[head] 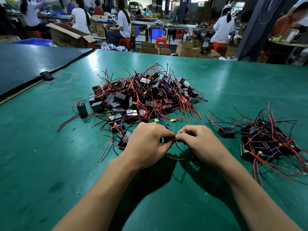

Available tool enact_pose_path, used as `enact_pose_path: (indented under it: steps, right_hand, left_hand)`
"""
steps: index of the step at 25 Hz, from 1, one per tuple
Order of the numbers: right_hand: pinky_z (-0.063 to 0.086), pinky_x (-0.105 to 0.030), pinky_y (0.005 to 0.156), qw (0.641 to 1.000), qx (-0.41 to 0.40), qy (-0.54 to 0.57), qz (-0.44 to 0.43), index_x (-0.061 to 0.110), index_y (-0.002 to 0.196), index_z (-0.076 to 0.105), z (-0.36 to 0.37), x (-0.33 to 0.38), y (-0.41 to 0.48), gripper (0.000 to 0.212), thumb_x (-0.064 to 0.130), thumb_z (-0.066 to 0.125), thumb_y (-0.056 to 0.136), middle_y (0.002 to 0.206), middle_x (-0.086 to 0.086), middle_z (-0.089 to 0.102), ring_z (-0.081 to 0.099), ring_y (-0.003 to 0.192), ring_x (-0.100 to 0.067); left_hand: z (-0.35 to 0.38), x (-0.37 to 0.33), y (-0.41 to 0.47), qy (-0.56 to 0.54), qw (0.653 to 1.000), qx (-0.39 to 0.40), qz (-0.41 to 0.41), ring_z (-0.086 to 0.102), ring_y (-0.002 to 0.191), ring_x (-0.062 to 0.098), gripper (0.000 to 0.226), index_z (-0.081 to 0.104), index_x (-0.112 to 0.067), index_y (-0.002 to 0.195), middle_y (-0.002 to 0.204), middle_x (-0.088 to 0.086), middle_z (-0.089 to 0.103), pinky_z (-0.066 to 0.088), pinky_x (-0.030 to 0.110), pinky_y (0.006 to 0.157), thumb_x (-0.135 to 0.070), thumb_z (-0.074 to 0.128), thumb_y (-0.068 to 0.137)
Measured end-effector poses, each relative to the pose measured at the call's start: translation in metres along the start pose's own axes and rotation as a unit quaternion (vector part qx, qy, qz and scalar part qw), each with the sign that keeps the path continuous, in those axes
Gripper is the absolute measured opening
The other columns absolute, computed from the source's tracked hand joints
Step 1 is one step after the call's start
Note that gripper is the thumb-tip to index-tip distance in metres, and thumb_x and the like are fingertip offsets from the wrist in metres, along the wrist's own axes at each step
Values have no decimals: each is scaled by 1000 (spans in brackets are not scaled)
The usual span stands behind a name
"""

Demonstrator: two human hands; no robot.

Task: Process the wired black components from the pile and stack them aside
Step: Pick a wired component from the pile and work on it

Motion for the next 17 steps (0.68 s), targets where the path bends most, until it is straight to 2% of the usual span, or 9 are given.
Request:
enact_pose_path:
  steps: [3,5,9,12,14,17]
  right_hand:
    - [28,-28,52,997,5,34,62,14,60,60,1,-2,3,29,25,66,86,53,5,44,35,51,-10]
    - [28,-28,53,995,0,65,81,18,58,61,3,-1,3,30,26,68,86,53,4,46,36,51,-10]
    - [38,-20,54,994,-86,32,65,13,69,69,-2,-2,1,21,25,71,85,59,-1,61,47,56,-5]
    - [35,-11,50,981,-174,30,82,15,66,67,-14,-11,4,22,24,70,86,52,14,58,46,50,2]
    - [34,-12,50,970,-213,36,107,16,68,67,-24,-21,6,22,25,68,88,48,21,54,46,48,4]
    - [41,-25,60,949,-275,70,137,16,70,69,-36,-33,7,21,28,67,87,54,16,60,50,60,-3]
  left_hand:
    - [1,-4,-1,81,995,-31,43,58,70,15,13,77,-27,88,75,-10,70,36,31,64,-29,64,84]
    - [2,-4,-2,77,996,-39,33,60,71,16,13,77,-26,88,76,-9,70,38,33,64,-28,64,86]
    - [-3,4,-1,-30,995,-65,-66,64,77,13,23,77,-25,98,84,-12,73,52,36,76,-40,67,84]
    - [-10,17,0,-28,986,-120,-113,66,81,13,23,76,-22,99,88,-10,74,54,37,79,-37,63,88]
    - [-12,27,-2,-9,979,-142,-149,66,82,13,16,75,-21,99,88,-8,73,55,38,79,-29,64,91]
    - [-9,37,-4,-4,973,-113,-203,66,85,13,16,74,-22,103,91,-9,72,55,37,83,-26,65,91]
Point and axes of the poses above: each hand's wrist, its own y-axis towards the middle knuckle, its own z-axis out of the palm, x = y × z, the point moved 2 cm from there along y, towards the middle knuckle
